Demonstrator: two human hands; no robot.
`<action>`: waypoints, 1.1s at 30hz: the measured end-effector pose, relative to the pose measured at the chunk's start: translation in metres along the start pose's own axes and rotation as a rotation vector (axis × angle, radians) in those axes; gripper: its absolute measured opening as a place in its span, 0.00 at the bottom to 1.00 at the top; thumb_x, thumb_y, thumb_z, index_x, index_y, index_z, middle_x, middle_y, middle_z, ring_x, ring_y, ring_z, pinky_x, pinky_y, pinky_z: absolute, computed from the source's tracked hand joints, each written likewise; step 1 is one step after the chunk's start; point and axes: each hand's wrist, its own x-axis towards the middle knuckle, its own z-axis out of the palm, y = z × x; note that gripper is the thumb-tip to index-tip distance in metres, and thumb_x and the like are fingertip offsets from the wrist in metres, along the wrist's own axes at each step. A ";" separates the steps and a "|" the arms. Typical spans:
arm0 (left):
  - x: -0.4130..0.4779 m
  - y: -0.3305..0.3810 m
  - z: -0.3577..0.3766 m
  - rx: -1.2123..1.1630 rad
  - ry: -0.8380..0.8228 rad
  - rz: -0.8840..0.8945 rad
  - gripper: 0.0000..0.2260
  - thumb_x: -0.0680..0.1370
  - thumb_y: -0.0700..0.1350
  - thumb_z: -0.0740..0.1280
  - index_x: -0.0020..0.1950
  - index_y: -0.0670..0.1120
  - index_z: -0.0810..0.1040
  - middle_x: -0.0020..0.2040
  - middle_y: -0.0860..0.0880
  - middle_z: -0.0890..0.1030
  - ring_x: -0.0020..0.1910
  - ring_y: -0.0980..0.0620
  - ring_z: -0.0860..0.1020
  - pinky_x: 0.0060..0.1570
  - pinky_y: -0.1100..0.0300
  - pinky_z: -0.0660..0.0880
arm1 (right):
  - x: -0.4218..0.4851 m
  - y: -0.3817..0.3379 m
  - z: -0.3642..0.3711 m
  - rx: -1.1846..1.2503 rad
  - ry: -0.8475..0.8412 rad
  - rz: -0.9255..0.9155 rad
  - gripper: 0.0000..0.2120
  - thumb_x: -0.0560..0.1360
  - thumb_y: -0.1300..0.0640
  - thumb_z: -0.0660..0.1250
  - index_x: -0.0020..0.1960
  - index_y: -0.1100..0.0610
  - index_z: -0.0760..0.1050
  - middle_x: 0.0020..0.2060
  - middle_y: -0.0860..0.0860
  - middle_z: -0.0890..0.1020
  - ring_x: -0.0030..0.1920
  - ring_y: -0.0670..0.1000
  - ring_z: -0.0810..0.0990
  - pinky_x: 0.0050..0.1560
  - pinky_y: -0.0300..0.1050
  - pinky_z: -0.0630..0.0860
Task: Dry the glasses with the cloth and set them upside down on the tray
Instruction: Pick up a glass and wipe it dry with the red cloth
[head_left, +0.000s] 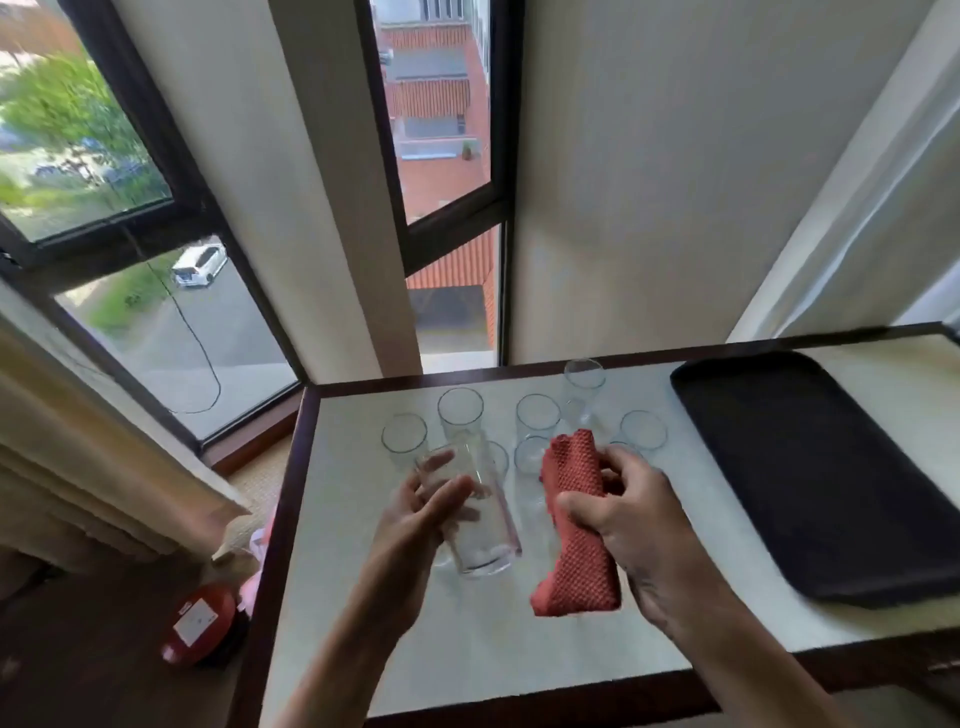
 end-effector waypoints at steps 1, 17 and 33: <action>0.003 0.003 0.019 -0.033 -0.004 -0.014 0.26 0.68 0.54 0.73 0.65 0.50 0.74 0.45 0.44 0.86 0.41 0.50 0.81 0.45 0.59 0.76 | 0.003 -0.006 -0.009 -0.017 0.019 -0.080 0.13 0.73 0.66 0.72 0.56 0.56 0.77 0.47 0.54 0.81 0.47 0.56 0.82 0.45 0.52 0.84; 0.009 0.015 0.128 -0.485 -0.233 0.059 0.34 0.74 0.60 0.73 0.75 0.44 0.72 0.74 0.45 0.73 0.74 0.48 0.71 0.74 0.53 0.66 | 0.019 0.015 -0.030 -0.245 -0.114 -0.870 0.20 0.78 0.51 0.58 0.68 0.39 0.74 0.78 0.45 0.58 0.78 0.55 0.57 0.71 0.67 0.62; -0.010 0.050 0.115 -0.374 0.062 0.091 0.25 0.70 0.63 0.63 0.63 0.54 0.77 0.53 0.41 0.84 0.53 0.39 0.81 0.61 0.36 0.73 | 0.008 -0.009 -0.010 0.142 -0.354 -0.506 0.24 0.78 0.50 0.56 0.74 0.40 0.63 0.64 0.42 0.79 0.62 0.44 0.78 0.62 0.44 0.76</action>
